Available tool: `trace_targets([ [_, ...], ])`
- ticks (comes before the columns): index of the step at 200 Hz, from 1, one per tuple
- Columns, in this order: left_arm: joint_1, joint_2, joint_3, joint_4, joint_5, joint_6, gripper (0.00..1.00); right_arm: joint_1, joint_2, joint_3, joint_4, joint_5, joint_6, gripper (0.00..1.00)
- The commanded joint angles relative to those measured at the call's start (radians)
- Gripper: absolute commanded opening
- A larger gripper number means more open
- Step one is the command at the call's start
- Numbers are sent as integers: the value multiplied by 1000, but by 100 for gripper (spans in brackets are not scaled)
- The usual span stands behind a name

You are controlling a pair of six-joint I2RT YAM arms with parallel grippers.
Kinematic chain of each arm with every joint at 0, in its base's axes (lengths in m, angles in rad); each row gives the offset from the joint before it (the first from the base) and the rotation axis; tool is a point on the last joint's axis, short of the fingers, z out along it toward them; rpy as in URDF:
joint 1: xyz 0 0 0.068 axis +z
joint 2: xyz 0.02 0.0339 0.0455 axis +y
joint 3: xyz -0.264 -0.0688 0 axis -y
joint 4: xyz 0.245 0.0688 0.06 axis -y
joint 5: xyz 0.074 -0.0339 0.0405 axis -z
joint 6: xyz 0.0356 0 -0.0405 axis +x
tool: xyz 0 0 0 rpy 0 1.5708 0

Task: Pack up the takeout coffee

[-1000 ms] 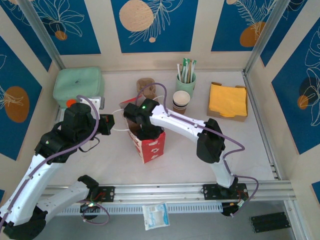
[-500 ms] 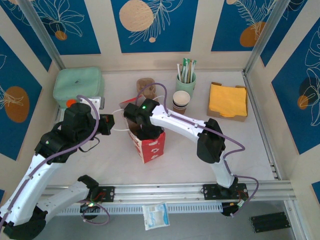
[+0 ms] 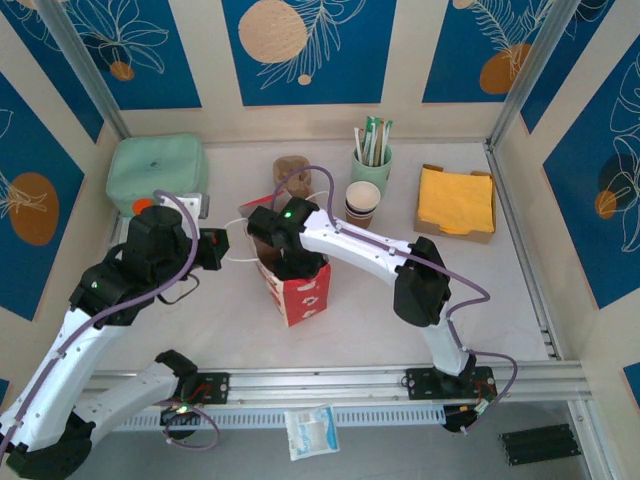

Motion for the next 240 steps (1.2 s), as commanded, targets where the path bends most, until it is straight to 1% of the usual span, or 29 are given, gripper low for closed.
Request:
trace_targets([
  [1, 8, -1, 3, -20, 3, -9, 0, -11, 130, -64, 57, 11, 11, 60],
  [99, 8, -1, 2, -18, 4, -11, 0, -13, 126, -58, 53, 18, 8, 60],
  [173, 8, 1, 3, -17, 5, -14, 0, -11, 116, -24, 35, 29, 1, 64],
  [240, 8, 5, 4, -17, 5, -10, 0, -9, 107, 25, 12, 29, -5, 70],
])
